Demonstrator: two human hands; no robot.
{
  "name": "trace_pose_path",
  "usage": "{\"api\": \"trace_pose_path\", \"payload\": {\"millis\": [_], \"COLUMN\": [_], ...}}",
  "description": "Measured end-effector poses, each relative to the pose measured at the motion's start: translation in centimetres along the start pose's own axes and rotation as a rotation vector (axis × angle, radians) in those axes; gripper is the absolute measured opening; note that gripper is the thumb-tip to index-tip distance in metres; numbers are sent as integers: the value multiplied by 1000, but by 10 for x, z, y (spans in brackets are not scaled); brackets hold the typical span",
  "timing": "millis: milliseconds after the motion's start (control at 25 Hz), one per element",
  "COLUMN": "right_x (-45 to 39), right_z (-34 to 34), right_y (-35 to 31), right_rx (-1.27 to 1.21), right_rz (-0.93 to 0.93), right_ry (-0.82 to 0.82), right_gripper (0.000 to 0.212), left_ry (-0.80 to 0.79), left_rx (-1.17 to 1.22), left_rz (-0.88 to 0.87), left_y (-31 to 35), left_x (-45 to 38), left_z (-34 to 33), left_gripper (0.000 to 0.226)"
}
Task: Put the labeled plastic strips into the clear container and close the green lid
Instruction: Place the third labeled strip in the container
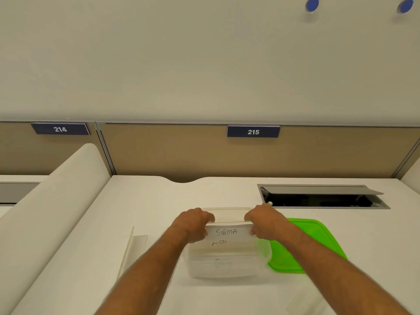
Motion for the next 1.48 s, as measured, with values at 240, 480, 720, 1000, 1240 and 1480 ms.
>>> {"api": "trace_pose_path", "payload": {"millis": [240,480,720,1000,1240,1480], "right_x": [-13,-19,-20,-10,18,46], "right_z": [-11,-23,-27,-21,-15,-20], "right_y": [-17,-29,-33,-32,-36,-51], "right_rx": [240,333,338,185,-211,-255], "right_rz": [52,65,74,107,82,4], "right_ry": [-50,-78,-83,16,401,544], "right_gripper": [19,17,19,21,47,81], "left_ry": [-58,-88,-80,-16,311,463], "left_rx": [-96,-192,-231,-145,49,-14], "left_rz": [18,21,27,12,-25,6], "left_y": [3,10,11,7,8,13], "left_x": [-13,-18,-19,-10,12,42], "left_z": [-15,-27,-32,-29,-23,-28], "left_gripper": [46,43,36,31,49,75]}}
Point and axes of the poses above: each hand's wrist, its own x-axis away from the middle knuckle, its own z-axis out of the back of the hand, y = z × x, the point moved 3 cm from there along -x, towards the middle knuckle, and after that the axes turned 10 degrees about -y, right-handed, at the moved point
